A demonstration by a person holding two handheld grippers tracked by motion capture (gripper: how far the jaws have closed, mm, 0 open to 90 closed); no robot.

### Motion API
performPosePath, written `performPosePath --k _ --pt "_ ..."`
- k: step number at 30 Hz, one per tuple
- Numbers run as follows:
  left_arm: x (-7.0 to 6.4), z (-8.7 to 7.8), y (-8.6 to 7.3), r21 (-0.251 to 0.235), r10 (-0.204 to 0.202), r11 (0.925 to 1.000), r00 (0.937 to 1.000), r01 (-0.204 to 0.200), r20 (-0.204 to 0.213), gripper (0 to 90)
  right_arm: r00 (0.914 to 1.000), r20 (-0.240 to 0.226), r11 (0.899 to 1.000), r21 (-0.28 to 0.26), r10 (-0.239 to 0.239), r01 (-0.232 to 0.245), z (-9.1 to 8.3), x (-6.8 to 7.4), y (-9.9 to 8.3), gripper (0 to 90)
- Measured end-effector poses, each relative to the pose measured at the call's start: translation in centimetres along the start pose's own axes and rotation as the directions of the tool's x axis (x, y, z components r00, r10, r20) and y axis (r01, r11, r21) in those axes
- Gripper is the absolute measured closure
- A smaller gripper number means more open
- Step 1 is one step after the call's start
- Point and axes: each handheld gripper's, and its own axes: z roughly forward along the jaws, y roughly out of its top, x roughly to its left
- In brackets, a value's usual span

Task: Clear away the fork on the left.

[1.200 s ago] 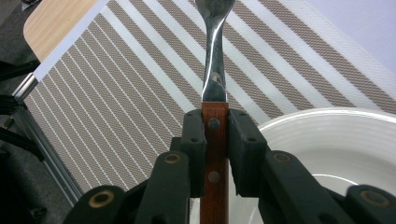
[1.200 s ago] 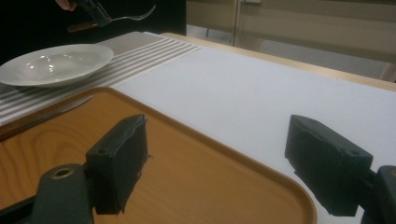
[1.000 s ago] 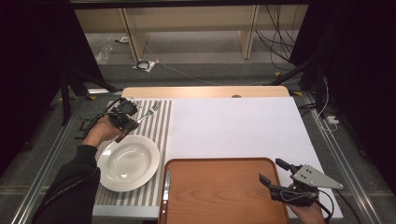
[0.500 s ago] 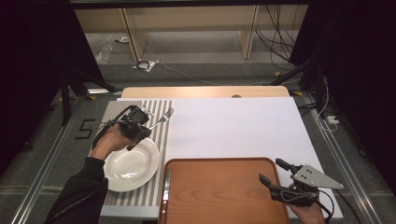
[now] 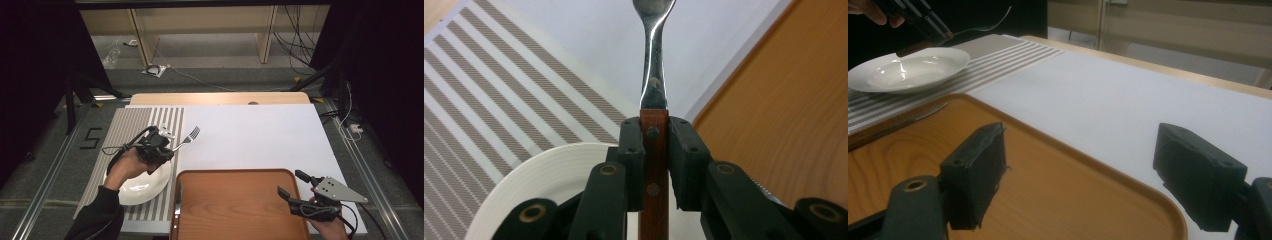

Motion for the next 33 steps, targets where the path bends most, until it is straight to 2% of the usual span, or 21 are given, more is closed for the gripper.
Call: performPosePath --k 4,9,15,28,33 --pt "-0.9 0.1 -0.2 -0.014 0.000 0.9999 0.9999 0.000 0.017 77.4 1.0000 0.001 1.000 0.000 -0.002 0.002 0.0 0.0 0.0 21.9" --pt "-1.8 0.3 -0.4 -0.009 -0.007 0.9999 0.9995 0.008 0.031 77.3 1.0000 -0.001 1.000 0.005 -0.006 0.006 -0.1 0.1 0.0 21.9" --pt "-3.0 -0.1 -0.3 -0.019 -0.006 0.9998 0.9992 0.007 0.040 77.3 0.9999 -0.002 1.000 -0.004 -0.010 0.010 -0.1 0.1 0.0 21.9" --pt "-6.1 -0.4 -0.1 -0.018 0.033 0.9993 0.9971 -0.032 0.069 77.3 0.9999 -0.001 1.000 0.001 -0.011 0.011 -0.1 0.1 0.0 21.9" --pt "-7.7 0.3 0.0 -0.003 0.053 0.9986 0.9937 -0.053 0.098 77.4 0.9999 -0.002 1.000 0.002 -0.010 0.010 -0.1 0.1 0.0 21.9"
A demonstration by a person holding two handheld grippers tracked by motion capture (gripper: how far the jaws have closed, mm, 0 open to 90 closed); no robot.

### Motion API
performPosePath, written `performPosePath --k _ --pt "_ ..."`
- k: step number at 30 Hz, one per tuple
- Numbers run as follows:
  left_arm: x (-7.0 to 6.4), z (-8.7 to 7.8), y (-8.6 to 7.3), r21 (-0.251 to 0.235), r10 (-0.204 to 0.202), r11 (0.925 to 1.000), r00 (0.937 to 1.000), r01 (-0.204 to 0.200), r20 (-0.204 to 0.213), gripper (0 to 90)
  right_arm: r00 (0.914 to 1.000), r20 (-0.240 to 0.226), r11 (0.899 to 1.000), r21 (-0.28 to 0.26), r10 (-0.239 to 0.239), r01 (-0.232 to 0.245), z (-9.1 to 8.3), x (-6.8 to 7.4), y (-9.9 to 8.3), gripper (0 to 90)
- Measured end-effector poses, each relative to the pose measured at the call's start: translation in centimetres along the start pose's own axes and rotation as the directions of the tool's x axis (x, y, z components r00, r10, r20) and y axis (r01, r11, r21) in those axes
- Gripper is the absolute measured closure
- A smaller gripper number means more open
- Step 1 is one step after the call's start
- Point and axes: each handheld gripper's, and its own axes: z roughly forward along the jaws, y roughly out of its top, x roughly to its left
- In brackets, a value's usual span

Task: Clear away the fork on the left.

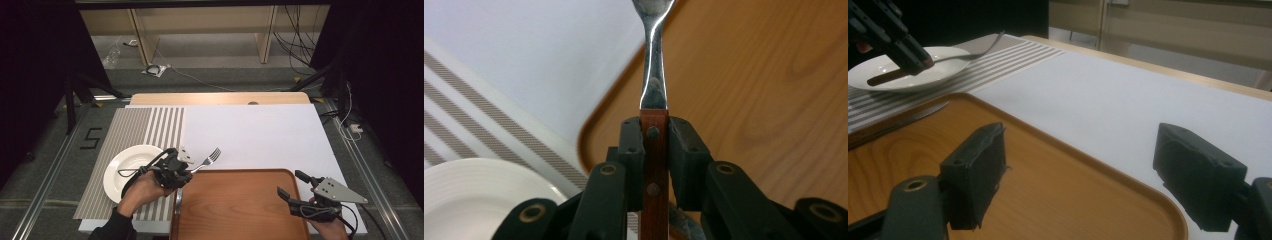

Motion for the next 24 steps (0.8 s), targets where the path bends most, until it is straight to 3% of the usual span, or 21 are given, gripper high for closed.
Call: performPosePath --k 24 --pt "-4.2 1.7 -0.4 0.036 0.047 0.9981 0.9947 -0.050 0.092 77.3 1.0000 0.000 1.000 -0.002 0.000 0.000 -0.1 0.0 0.0 21.9"
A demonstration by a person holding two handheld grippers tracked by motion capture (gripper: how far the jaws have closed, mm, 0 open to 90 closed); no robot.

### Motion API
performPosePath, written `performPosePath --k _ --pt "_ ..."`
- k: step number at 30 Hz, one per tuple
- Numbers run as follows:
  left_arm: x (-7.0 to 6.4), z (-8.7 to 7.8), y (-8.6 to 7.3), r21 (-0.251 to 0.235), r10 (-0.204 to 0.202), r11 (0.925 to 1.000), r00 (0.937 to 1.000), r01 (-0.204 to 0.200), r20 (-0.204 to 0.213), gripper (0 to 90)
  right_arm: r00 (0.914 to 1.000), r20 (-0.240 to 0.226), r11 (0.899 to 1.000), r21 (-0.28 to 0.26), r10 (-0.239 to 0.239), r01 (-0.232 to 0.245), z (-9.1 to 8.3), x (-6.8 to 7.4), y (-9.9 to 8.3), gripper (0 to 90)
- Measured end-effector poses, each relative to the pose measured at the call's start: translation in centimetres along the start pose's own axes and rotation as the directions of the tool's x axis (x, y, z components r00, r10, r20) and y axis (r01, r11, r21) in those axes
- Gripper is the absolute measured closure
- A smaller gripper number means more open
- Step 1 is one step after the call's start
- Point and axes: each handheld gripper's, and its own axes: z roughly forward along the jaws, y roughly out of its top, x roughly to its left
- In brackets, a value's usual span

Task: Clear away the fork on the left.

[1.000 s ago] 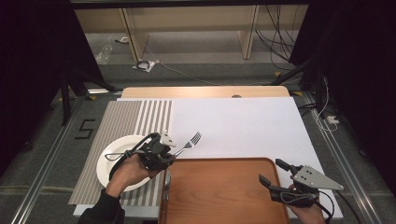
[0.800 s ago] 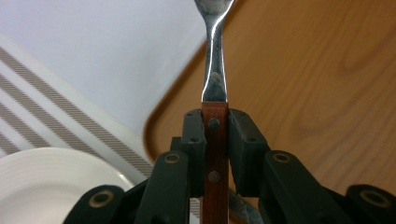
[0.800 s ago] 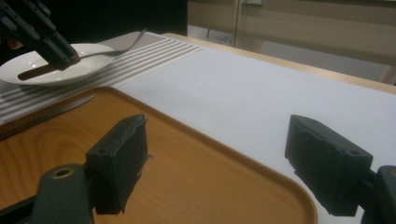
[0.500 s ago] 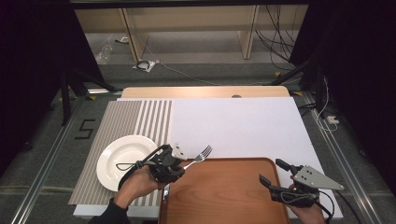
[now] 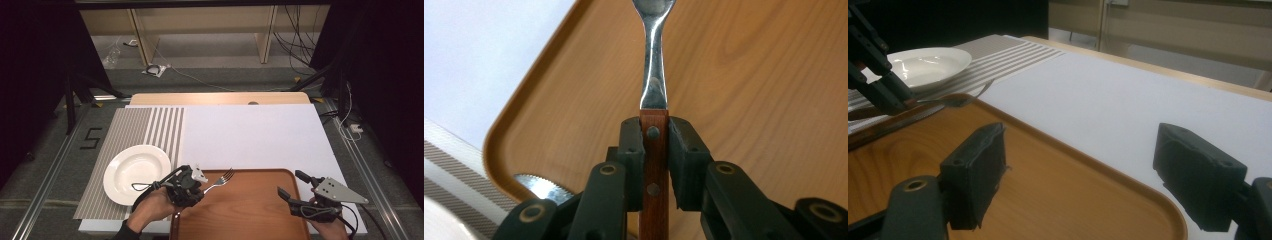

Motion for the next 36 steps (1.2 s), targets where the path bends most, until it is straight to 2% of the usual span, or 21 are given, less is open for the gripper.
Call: performPosePath --k 11,20,36 --pt "-1.9 0.9 -0.1 0.024 0.025 0.9994 0.9991 -0.026 0.034 77.3 1.0000 0.000 1.000 -0.003 -0.002 0.002 0.0 0.0 0.0 21.9" --pt "-3.5 2.1 -0.5 0.060 0.026 0.9978 0.9970 -0.030 0.073 77.3 1.0000 0.001 1.000 0.001 -0.003 0.003 0.0 0.1 0.0 21.9" --pt "-5.0 3.1 -1.6 0.105 0.015 0.9941 0.9932 -0.027 0.115 77.3 1.0000 0.003 1.000 0.003 -0.004 0.004 -0.1 0.1 0.0 21.9"
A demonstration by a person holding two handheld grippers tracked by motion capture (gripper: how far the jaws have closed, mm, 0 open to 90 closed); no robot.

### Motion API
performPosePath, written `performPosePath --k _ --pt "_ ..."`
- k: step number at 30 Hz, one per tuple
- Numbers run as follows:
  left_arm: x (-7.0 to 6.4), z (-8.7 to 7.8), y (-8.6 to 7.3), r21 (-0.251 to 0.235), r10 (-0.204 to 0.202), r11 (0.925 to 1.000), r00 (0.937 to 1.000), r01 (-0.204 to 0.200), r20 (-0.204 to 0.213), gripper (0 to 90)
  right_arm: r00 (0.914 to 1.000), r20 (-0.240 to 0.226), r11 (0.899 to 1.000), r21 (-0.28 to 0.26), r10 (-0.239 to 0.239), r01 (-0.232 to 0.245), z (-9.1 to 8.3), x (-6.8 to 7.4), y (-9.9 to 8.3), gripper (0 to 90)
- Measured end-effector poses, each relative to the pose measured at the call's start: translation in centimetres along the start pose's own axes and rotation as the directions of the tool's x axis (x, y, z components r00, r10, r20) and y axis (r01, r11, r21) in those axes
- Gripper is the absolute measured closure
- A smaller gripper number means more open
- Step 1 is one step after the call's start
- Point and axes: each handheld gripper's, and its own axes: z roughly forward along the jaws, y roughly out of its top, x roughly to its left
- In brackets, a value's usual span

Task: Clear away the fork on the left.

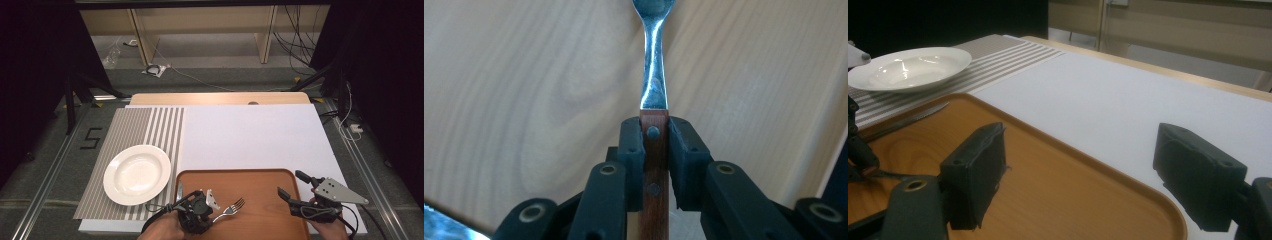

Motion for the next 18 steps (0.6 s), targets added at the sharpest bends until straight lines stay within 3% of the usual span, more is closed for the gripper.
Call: performPosePath --k 18 --pt "-0.46 0.52 -0.75 0.030 -0.020 0.9994 0.9995 0.019 0.025 77.2 1.0000 0.000 1.000 0.000 0.000 0.000 0.01 0.01 0.00 22.0"
